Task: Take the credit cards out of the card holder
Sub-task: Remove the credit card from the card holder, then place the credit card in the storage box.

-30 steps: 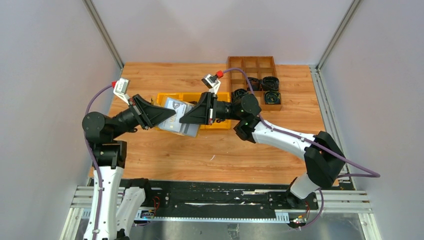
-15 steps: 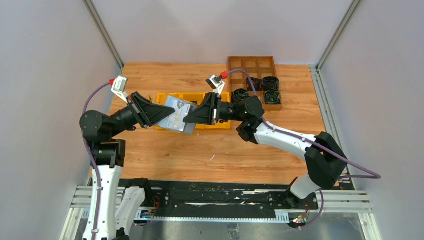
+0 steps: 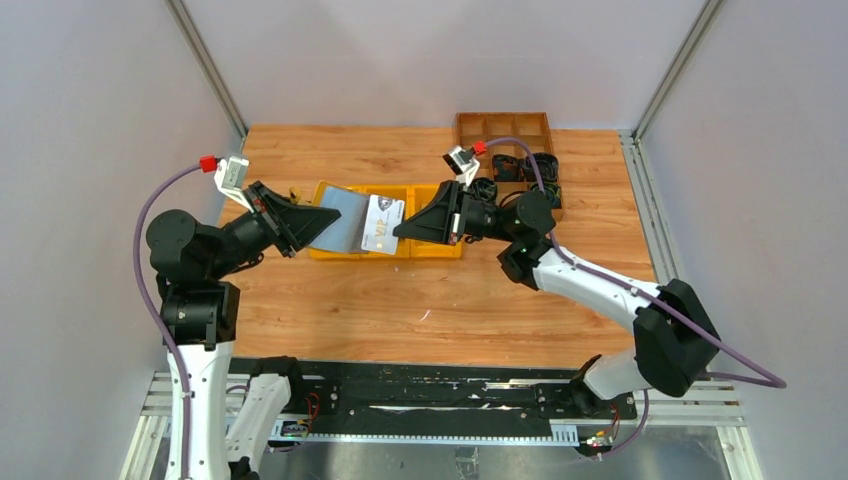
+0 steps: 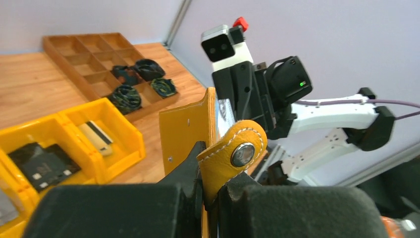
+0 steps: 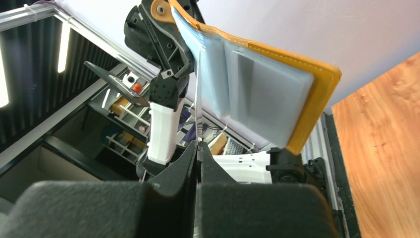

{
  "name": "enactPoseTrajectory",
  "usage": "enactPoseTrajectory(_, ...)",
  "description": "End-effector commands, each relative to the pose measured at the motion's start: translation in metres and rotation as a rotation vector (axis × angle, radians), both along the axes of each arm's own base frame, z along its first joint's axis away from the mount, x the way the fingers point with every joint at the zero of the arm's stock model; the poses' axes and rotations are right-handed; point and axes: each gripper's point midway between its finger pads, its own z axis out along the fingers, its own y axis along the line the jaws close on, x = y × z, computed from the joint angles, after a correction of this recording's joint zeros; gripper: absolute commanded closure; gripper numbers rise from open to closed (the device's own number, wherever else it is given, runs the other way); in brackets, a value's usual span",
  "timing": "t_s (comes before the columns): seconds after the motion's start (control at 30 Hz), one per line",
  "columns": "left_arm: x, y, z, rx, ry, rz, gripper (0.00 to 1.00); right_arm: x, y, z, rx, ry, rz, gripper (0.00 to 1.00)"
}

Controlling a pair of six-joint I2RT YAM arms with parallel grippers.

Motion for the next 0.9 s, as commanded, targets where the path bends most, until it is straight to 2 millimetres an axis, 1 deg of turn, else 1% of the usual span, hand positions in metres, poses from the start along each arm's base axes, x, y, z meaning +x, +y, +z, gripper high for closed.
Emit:
enactPoseTrajectory(0.0, 0.001, 0.009, -0.004, 0.109, -0.087, 0.075, 1.0, 0.002, -0.016, -0.003, -0.039, -0.068, -0.04, 1.0)
enactPoseTrajectory(0.1, 0.003, 0.014, -0.003, 0.153, -0.118, 0.103, 1.0, 0.009, -0.025, -0.008, -0.063, -0.067, -0.071, 1.0)
enactPoseTrajectory(0.17, 0.007, 0.021, -0.005, 0.202, -0.142, 0.152, 1.0, 0.019, -0.03, -0.016, -0.105, -0.058, -0.106, 1.0)
enactPoseTrajectory(0.27, 0.01, 0.028, -0.002, 0.255, -0.179, 0.203, 1.0, 0.034, -0.031, -0.034, -0.197, -0.061, -0.168, 1.0)
enactPoseTrajectory(0.33, 0.004, 0.026, 0.0, 0.278, -0.207, 0.18, 1.0, 0.047, -0.028, -0.05, -0.28, -0.065, -0.216, 1.0)
enactPoseTrajectory(0.47, -0.017, 0.015, 0.006, 0.303, -0.272, 0.087, 1.0, 0.077, -0.016, -0.077, -0.387, -0.044, -0.284, 1.0)
enactPoseTrajectory(0.53, -0.03, 0.011, 0.009, 0.302, -0.303, 0.049, 1.0, 0.094, -0.004, -0.095, -0.443, -0.02, -0.306, 1.0)
enactPoseTrajectory(0.57, -0.033, 0.01, 0.01, 0.3, -0.31, 0.043, 1.0, 0.102, 0.004, -0.098, -0.454, -0.017, -0.313, 1.0)
enactPoseTrajectory(0.63, -0.04, 0.008, 0.014, 0.296, -0.328, 0.033, 1.0, 0.118, 0.022, -0.117, -0.493, 0.008, -0.32, 1.0)
enactPoseTrajectory(0.67, -0.044, 0.006, 0.016, 0.291, -0.334, 0.021, 1.0, 0.126, 0.034, -0.133, -0.528, 0.022, -0.319, 1.0)
enactPoseTrajectory(0.77, -0.059, -0.003, 0.021, 0.256, -0.363, -0.06, 1.0, 0.143, 0.067, -0.164, -0.611, 0.037, -0.326, 1.0)
enactPoseTrajectory(0.8, -0.062, -0.005, 0.023, 0.24, -0.364, -0.069, 1.0, 0.152, 0.079, -0.167, -0.62, 0.036, -0.331, 1.0)
enactPoseTrajectory(0.83, -0.064, -0.006, 0.026, 0.221, -0.363, -0.073, 1.0, 0.16, 0.088, -0.184, -0.648, 0.049, -0.339, 1.0)
enactPoseTrajectory(0.87, -0.066, -0.006, 0.026, 0.214, -0.367, -0.076, 1.0, 0.167, 0.097, -0.194, -0.668, 0.053, -0.355, 1.0)
